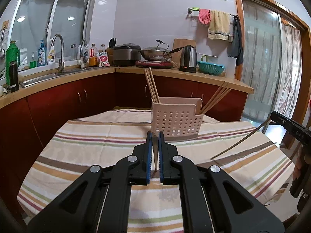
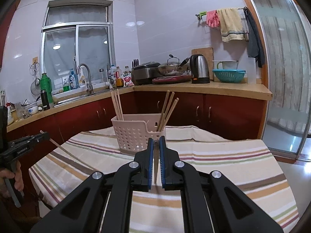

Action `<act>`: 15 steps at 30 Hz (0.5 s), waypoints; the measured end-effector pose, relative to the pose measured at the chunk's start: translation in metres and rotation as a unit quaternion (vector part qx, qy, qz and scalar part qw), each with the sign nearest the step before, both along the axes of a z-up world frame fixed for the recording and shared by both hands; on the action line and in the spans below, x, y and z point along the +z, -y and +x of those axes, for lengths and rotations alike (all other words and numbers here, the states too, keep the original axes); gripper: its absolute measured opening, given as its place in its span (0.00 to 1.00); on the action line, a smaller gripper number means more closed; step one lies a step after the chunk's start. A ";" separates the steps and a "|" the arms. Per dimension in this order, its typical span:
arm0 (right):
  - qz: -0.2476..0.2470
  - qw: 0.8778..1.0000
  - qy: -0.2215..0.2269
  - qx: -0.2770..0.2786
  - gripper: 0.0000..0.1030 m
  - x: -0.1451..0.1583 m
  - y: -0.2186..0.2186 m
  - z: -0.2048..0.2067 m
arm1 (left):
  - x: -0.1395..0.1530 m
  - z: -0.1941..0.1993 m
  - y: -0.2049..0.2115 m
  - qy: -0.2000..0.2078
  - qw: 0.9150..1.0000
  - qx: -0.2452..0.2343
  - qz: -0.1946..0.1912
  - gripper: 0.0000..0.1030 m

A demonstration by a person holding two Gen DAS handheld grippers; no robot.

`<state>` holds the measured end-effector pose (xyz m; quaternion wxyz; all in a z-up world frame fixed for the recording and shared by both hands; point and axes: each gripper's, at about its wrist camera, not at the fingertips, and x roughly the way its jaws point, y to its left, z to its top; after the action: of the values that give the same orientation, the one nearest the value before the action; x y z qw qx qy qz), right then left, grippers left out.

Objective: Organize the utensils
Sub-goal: 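Lift both held chopsticks upright and carry them over the beige caddy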

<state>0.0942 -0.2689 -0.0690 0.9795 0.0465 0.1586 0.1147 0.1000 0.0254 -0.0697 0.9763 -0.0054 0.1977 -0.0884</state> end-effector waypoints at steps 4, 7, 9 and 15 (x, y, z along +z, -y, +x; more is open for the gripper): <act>-0.004 1.000 0.004 0.004 0.07 0.006 -0.007 0.016 | 0.005 0.014 0.001 0.005 1.000 -0.003 0.003 0.06; -0.009 1.000 0.004 0.007 0.07 0.012 -0.012 0.029 | 0.010 0.025 0.001 0.005 1.000 -0.004 0.003 0.06; -0.010 1.000 0.005 0.007 0.07 0.014 -0.015 0.035 | 0.012 0.032 0.002 0.004 1.000 -0.004 0.005 0.06; -0.016 1.000 0.007 0.012 0.07 0.017 -0.023 0.049 | 0.016 0.051 0.003 0.008 1.000 -0.007 0.004 0.06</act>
<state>0.1436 -0.2457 -0.0522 0.9797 0.0277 0.1545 0.1246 0.1513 0.0222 -0.0539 0.9771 0.0012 0.1906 -0.0947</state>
